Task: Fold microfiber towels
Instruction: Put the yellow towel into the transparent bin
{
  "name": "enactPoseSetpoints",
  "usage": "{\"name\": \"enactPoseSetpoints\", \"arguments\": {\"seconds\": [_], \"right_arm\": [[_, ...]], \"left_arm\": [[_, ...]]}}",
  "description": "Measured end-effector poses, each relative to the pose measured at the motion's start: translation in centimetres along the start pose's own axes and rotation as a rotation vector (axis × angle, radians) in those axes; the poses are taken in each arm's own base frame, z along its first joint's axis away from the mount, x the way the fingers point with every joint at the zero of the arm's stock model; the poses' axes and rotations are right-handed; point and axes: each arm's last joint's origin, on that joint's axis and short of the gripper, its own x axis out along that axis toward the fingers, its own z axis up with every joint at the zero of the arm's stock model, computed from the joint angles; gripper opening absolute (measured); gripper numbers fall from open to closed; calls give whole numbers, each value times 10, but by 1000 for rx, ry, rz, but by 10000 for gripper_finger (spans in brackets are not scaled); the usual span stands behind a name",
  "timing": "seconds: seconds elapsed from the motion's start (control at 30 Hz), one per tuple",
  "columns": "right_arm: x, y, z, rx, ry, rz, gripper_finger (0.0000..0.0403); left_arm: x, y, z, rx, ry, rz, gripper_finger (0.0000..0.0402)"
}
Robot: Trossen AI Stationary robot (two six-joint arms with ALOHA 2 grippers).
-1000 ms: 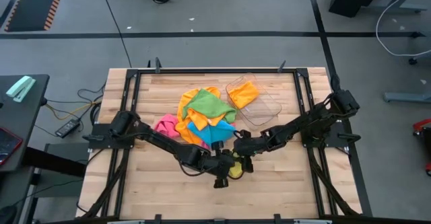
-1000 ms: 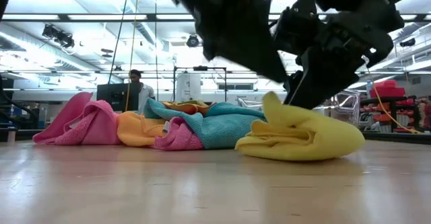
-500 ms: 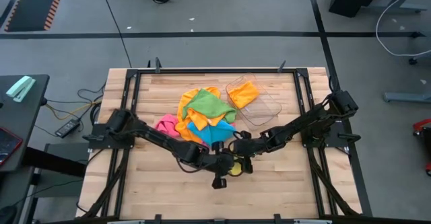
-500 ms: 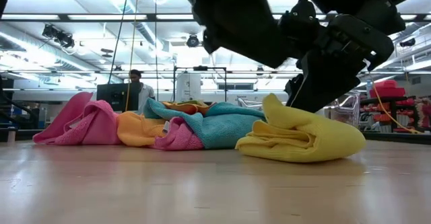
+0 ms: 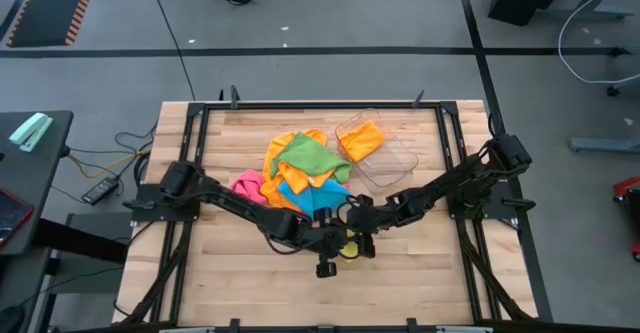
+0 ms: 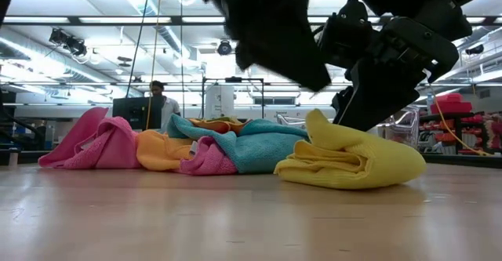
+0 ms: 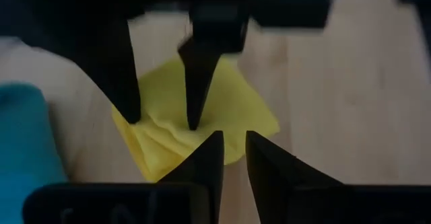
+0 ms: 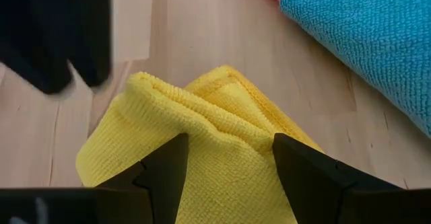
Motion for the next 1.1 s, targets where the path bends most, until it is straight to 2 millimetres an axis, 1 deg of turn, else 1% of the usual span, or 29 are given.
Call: {"name": "enactPoseSetpoints", "arguments": {"seconds": [0.07,0.17,0.23,0.33,0.43,0.5,0.6,0.73,0.83,0.97,1.1], "right_arm": [[0,0,0,0,0,4,227],[-2,1,1,0,5,27,227],[-7,2,3,2,0,42,227],[-18,1,8,8,-21,46,227],[-25,-2,14,-29,-48,45,227],[-24,-8,15,-39,-40,36,227],[-17,-18,14,-50,-9,33,227],[-12,-28,16,-118,5,53,227],[-12,-38,19,-132,15,88,227],[-10,-52,17,-108,37,152,229],[-10,-57,18,-88,41,244,250]], "left_arm": [[10,1,-3,-5,-3,2,67],[25,4,-12,-7,44,26,63],[30,6,-15,-30,64,35,60],[28,6,-14,-50,52,37,54],[28,6,-14,-42,55,44,49],[28,6,-14,-44,52,43,45],[28,6,-14,-50,53,44,41],[28,4,-14,-48,52,41,35],[27,3,-15,-47,52,40,29],[27,3,-15,-71,54,41,23],[27,2,-15,-80,54,39,18]]}}
